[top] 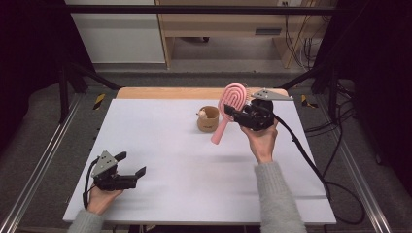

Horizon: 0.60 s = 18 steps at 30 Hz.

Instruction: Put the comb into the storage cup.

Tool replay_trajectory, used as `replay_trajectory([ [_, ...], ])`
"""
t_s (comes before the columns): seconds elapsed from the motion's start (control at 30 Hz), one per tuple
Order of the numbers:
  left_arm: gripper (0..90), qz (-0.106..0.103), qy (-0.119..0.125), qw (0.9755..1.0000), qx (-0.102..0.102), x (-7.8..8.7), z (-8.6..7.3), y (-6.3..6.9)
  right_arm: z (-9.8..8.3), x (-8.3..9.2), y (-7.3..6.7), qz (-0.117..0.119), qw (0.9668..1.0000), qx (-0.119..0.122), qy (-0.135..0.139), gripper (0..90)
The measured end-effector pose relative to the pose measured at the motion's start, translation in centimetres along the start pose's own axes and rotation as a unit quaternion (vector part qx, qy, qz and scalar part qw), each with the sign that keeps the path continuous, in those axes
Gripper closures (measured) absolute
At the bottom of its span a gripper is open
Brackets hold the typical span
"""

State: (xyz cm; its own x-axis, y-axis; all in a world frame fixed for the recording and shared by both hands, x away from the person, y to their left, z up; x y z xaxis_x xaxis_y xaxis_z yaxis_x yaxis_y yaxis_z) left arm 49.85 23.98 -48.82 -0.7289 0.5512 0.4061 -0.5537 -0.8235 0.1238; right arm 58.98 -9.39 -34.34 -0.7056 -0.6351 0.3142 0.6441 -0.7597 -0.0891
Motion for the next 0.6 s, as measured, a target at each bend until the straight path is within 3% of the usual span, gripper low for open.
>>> replay_trajectory([
  [0.6, 5.1, 0.002, -0.006, 1.0000, 0.005, -0.2, -0.4, -0.4, 1.5, -1.2, 1.7, -0.028, 0.9996, 0.000, 0.010, 63.5],
])
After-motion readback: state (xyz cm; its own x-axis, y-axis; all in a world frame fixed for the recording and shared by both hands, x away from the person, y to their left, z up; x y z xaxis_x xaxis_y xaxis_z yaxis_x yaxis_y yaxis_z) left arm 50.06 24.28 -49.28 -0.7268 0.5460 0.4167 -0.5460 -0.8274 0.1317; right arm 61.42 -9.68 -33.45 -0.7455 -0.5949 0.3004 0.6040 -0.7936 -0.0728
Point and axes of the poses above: each handheld gripper's, and its own axes: x roughly backward along the jaws, z roughly out of its top, y roughly to its right, the point moved 9 cm from there along -x, roughly forward along the jaws, and after that the axes turned 7 degrees about x, right-handed, at the moved point
